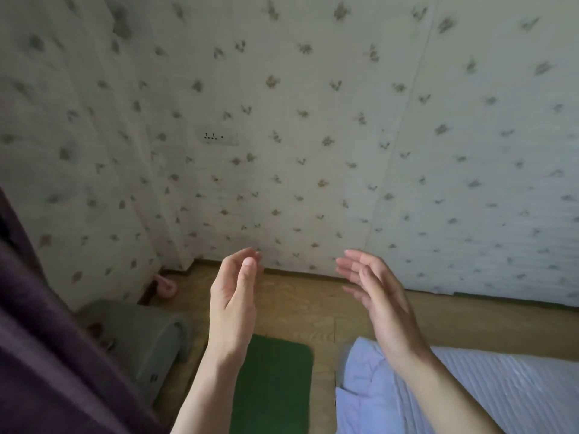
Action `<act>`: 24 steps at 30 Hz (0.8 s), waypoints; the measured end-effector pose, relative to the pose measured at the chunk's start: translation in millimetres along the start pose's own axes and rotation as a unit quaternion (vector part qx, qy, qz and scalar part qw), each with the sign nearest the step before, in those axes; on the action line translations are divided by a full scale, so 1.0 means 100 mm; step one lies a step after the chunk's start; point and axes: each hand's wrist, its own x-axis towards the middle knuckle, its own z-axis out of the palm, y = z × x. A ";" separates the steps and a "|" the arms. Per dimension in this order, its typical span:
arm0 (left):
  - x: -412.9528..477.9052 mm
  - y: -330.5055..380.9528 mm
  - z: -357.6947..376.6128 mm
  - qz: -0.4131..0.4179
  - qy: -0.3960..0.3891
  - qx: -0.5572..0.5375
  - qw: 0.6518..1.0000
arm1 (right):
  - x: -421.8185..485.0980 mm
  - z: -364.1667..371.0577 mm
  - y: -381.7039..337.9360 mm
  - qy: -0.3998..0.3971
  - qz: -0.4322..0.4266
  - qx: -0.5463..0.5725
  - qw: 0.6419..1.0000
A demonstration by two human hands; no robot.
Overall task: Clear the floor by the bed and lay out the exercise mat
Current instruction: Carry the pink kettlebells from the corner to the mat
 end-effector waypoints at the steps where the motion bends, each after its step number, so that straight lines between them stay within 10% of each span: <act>1: 0.13 -0.03 -0.02 -0.003 0.007 0.001 1.000 | 0.15 0.05 0.04 -0.005 0.002 0.001 1.000; 24: 3.02 -0.31 0.25 0.004 0.309 0.103 0.945 | 4.05 0.96 0.99 -0.214 0.092 0.070 0.970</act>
